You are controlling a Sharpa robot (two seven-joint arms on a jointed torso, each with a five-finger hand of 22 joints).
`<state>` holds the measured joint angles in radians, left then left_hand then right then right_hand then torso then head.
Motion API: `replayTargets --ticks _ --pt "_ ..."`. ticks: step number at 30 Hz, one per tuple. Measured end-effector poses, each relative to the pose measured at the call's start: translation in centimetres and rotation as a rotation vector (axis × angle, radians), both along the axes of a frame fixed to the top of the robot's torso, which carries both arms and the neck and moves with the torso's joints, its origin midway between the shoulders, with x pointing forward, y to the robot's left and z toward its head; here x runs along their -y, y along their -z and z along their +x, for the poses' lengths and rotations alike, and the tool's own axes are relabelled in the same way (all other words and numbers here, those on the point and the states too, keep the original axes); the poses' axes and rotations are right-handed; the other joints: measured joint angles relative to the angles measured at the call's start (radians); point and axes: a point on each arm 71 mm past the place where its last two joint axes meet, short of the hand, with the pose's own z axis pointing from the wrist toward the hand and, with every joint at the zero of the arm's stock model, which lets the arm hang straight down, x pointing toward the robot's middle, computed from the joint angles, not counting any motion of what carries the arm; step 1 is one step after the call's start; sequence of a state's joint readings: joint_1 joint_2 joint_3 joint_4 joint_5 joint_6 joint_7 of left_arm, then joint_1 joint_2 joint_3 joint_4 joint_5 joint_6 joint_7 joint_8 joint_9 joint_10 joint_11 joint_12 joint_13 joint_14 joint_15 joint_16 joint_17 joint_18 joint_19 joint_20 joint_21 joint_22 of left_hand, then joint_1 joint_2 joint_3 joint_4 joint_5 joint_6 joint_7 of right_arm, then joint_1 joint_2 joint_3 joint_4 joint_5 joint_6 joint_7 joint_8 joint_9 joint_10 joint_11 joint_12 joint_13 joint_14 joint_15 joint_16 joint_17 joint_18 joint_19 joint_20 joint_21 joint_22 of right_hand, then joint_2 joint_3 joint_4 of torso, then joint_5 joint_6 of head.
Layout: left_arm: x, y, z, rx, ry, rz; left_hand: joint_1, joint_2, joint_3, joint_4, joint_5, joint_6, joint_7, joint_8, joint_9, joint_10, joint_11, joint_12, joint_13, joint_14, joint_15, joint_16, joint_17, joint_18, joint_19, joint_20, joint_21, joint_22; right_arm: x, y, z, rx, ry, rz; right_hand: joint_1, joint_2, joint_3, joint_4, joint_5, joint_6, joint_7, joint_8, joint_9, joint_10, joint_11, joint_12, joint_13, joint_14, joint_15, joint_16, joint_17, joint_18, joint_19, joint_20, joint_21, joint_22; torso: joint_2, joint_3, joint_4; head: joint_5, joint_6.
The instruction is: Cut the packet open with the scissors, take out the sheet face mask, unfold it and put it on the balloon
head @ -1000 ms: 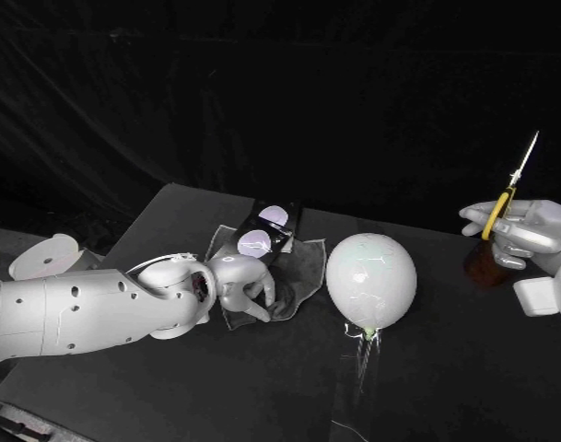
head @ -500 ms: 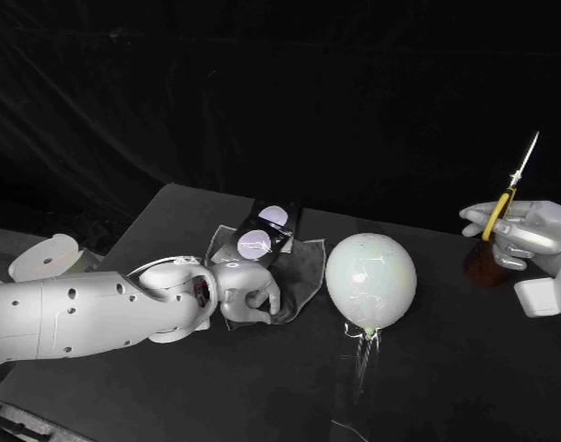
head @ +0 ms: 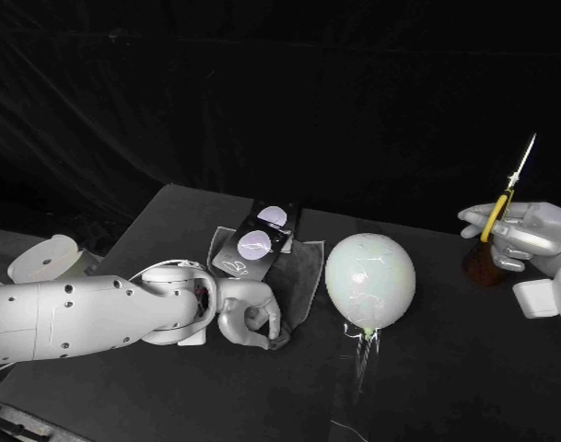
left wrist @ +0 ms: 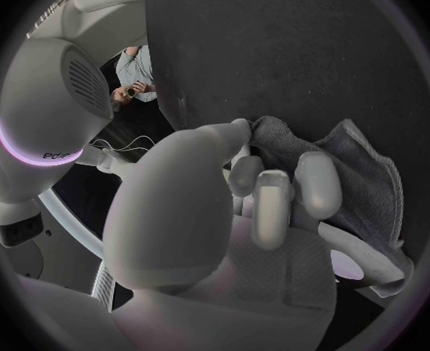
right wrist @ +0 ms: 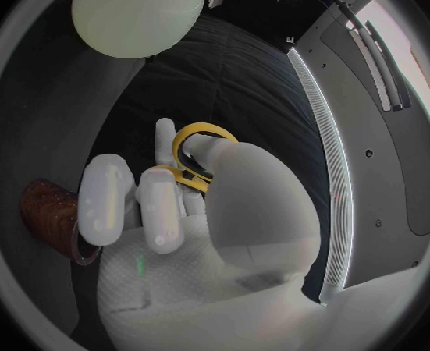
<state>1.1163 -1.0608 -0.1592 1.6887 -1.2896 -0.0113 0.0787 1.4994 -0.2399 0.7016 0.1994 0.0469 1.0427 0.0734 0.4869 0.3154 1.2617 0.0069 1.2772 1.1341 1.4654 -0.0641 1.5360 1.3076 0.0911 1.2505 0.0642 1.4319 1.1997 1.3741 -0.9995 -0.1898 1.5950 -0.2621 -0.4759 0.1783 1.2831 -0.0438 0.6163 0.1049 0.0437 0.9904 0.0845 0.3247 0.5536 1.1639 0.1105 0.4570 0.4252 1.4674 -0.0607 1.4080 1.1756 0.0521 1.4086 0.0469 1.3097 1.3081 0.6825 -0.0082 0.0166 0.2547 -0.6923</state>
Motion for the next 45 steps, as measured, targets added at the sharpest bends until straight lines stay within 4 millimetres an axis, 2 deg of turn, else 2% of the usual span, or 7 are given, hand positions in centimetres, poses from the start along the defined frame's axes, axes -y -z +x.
replayTargets --ticks 13,18,24,28,30,31,45 --pt "-0.4 0.4 -0.4 -0.118 0.002 -0.012 -0.047 -0.013 0.049 -0.041 0.0 -0.009 0.001 0.016 0.0 -0.003 -0.003 -0.01 -0.006 0.0 0.0 -0.001 0.0 0.0 0.0 0.0 0.0 0.007 0.2 0.3 -0.1 -0.006 0.001 -0.001 0.0 0.0 0.0 0.0 0.0 -0.001 0.001 0.0 0.0 0.0 0.0 0.004 0.001 0.0 0.0 0.0 0.0 0.0 0.0 0.0 0.0 0.0 0.0 0.0005 -0.0003 0.002 -0.001" --pt "-0.7 0.4 -0.3 -0.128 -0.012 -0.017 -0.106 -0.028 0.024 -0.029 0.002 -0.051 0.008 0.013 0.068 -0.126 -0.007 -0.16 -0.196 0.0 0.004 -0.016 0.0 0.0 -0.016 0.001 -0.011 -0.013 0.2 0.3 -0.1 -0.007 0.002 -0.001 0.0 0.0 0.0 0.0 0.0 -0.002 0.002 -0.001 0.0 0.0 0.0 0.004 0.002 0.0 0.0 0.0 0.0 0.0 -0.004 -0.004 0.0 -0.001 0.0 0.0005 -0.0003 0.001 0.002" --pt "-1.0 0.4 -0.2 -0.131 -0.035 -0.026 -0.201 -0.05 -0.247 -0.049 0.003 -0.205 0.051 -0.084 0.028 -0.323 0.038 -0.354 -0.395 0.0 0.055 -0.055 0.0 0.0 -0.083 0.022 -0.057 -0.093 0.3 0.3 -0.1 -0.008 0.003 -0.002 0.0 0.0 -0.003 0.003 0.0 0.0 0.0 -0.002 0.0 0.0 -0.001 0.004 0.004 0.0 0.001 0.0 -0.001 -0.001 -0.004 -0.004 -0.004 -0.001 0.0 0.0005 -0.0003 0.0 0.004" --pt "-1.2 0.4 -0.1 -0.128 -0.051 -0.038 -0.159 -0.007 -0.565 0.0 0.003 -0.259 0.081 -0.108 0.011 -0.345 0.071 -0.409 -0.45 -0.021 0.083 -0.089 0.0 0.018 -0.124 0.052 -0.098 -0.155 0.3 0.4 -0.1 -0.008 0.004 -0.002 0.0 0.0 -0.005 0.0 0.0 0.0 0.0 -0.004 0.001 0.0 -0.001 0.003 0.005 0.0 0.001 0.0 -0.001 -0.001 -0.004 -0.004 -0.004 0.0 0.0 0.0005 0.0 -0.002 0.005" --pt "-1.3 0.2 -0.1 -0.123 -0.059 -0.043 -0.058 0.084 -0.807 0.071 0.003 -0.277 0.095 -0.109 0.002 -0.345 0.08 -0.412 -0.469 -0.03 0.104 -0.096 0.0 0.018 -0.131 0.06 -0.113 -0.172 0.3 0.4 0.0 -0.008 0.005 -0.002 0.002 0.002 -0.005 0.0 0.0 0.0 0.0 -0.005 0.005 0.0 -0.001 0.003 0.006 0.0 0.001 0.0 -0.001 -0.001 -0.004 -0.004 -0.004 0.0 0.0 0.0005 0.0002 -0.003 0.006" --pt "-1.4 0.2 0.0 -0.12 -0.062 -0.044 -0.043 0.071 -0.84 0.087 0.003 -0.279 0.097 -0.111 -0.001 -0.348 0.085 -0.412 -0.473 -0.033 0.104 -0.101 0.0 0.018 -0.138 0.066 -0.119 -0.183 0.3 0.4 0.0 -0.008 0.005 -0.003 0.002 0.002 -0.005 0.0 0.0 0.0 0.0 -0.005 0.006 0.0 -0.001 0.003 0.006 0.0 0.001 0.0 -0.001 -0.001 -0.004 -0.004 -0.004 0.0 0.0 0.0005 0.0003 -0.003 0.006" --pt "-2.4 -4.0 1.3 0.004 -0.094 -0.072 -0.002 0.087 -0.834 0.092 0.003 -0.226 0.07 -0.053 0.008 -0.334 0.07 -0.412 -0.501 -0.078 0.084 -0.146 -0.051 0.033 -0.187 0.069 -0.163 -0.259 0.6 0.7 0.1 -0.012 0.013 -0.006 0.003 0.003 -0.011 0.0 0.0 -0.001 0.001 -0.001 0.005 0.001 -0.001 -0.001 0.008 -0.001 0.0 0.0 0.003 -0.001 -0.004 -0.004 -0.004 0.0 -0.003 0.001 0.001 -0.009 0.012"
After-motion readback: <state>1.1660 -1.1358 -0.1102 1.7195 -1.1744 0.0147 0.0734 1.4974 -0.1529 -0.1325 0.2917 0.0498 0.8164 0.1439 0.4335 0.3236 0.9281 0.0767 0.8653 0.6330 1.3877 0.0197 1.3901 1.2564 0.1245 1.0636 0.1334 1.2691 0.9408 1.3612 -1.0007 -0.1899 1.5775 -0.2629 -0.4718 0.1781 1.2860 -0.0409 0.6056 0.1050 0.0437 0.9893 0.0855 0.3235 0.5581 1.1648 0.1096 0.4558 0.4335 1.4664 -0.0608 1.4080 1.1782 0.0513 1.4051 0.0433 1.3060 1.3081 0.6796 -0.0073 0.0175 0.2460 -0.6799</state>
